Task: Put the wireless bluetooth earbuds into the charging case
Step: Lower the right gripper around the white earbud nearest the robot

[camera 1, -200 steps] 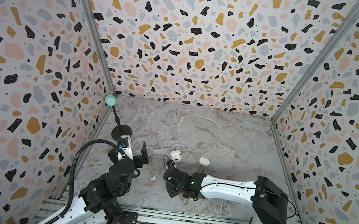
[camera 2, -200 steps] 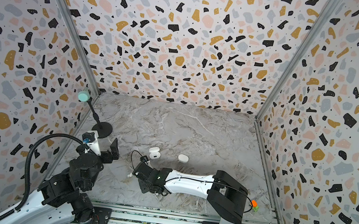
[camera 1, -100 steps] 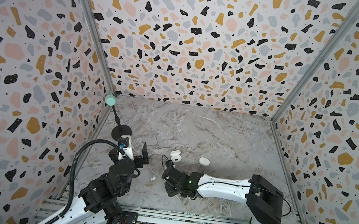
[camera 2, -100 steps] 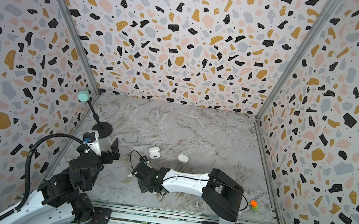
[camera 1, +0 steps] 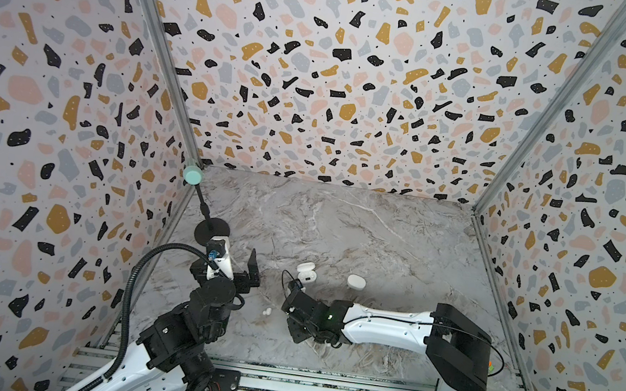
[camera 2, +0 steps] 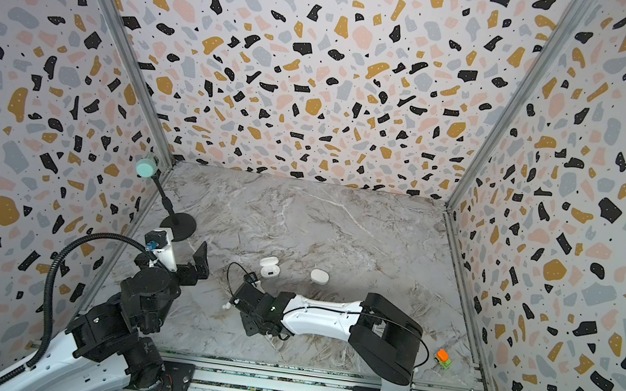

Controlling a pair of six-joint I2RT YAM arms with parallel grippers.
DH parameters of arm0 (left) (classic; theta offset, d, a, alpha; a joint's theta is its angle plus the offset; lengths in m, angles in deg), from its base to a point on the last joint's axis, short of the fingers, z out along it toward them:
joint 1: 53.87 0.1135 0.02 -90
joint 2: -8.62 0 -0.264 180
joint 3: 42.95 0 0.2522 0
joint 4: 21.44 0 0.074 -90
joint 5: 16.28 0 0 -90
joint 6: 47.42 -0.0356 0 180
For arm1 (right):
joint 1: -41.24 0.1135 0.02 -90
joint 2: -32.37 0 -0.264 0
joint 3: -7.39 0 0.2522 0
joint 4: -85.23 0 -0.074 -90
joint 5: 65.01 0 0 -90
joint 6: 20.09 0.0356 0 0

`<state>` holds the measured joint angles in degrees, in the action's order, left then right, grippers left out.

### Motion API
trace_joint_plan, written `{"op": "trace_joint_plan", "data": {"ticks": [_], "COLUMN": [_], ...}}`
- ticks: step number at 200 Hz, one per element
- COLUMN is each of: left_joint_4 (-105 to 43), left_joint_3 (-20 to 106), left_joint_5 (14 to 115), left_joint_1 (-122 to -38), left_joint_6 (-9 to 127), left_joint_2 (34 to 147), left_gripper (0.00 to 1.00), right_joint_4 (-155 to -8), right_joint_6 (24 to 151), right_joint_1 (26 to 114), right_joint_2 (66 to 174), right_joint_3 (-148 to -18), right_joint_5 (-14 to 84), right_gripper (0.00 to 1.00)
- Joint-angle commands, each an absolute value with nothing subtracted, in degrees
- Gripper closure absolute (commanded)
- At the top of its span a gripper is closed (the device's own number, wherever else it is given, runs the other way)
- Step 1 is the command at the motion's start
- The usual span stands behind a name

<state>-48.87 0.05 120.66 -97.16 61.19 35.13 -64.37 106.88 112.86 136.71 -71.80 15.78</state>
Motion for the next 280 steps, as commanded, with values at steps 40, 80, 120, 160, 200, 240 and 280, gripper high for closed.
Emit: {"op": "trace_joint_plan", "data": {"ticks": [40, 80, 120, 160, 200, 240, 280], "left_joint_4": [-46.7, -46.6, -46.5, -46.4, -46.3, -46.4, -46.4], "left_joint_3": [-0.6, -0.6, -0.5, -0.5, -0.6, -0.5, -0.5], "left_joint_5": [120.4, 120.2, 119.9, 119.8, 119.6, 119.3, 119.1], "left_joint_1": [-96.9, -96.9, -96.9, -96.9, -96.9, -96.8, -96.8], "left_joint_6": [60.2, 60.2, 60.2, 60.1, 60.1, 60.0, 60.0], "left_joint_2": [35.1, 35.3, 35.8, 35.9, 36.2, 36.5, 36.7], "left_gripper": [0.00, 0.00, 0.00, 0.00, 0.00, 0.00, 0.00], "right_joint_4": [-64.0, -64.0, -63.9, -63.5, -63.2, -63.0, -62.5], "right_joint_6": [106.8, 107.1, 107.3, 107.4, 107.4, 107.3, 106.9], "right_joint_1": [112.5, 112.4, 112.4, 112.3, 112.3, 112.3, 112.3], "right_joint_2": [137.3, 137.9, 138.3, 138.4, 138.5, 138.7, 139.3], "right_joint_3": [-72.7, -72.6, -72.6, -72.6, -72.5, -72.8, -73.3], "right_joint_5": [15.3, 15.2, 15.2, 14.8, 14.5, 13.9, 13.3], "right_gripper": [0.68, 0.68, 0.68, 0.69, 0.70, 0.72, 0.73]}}
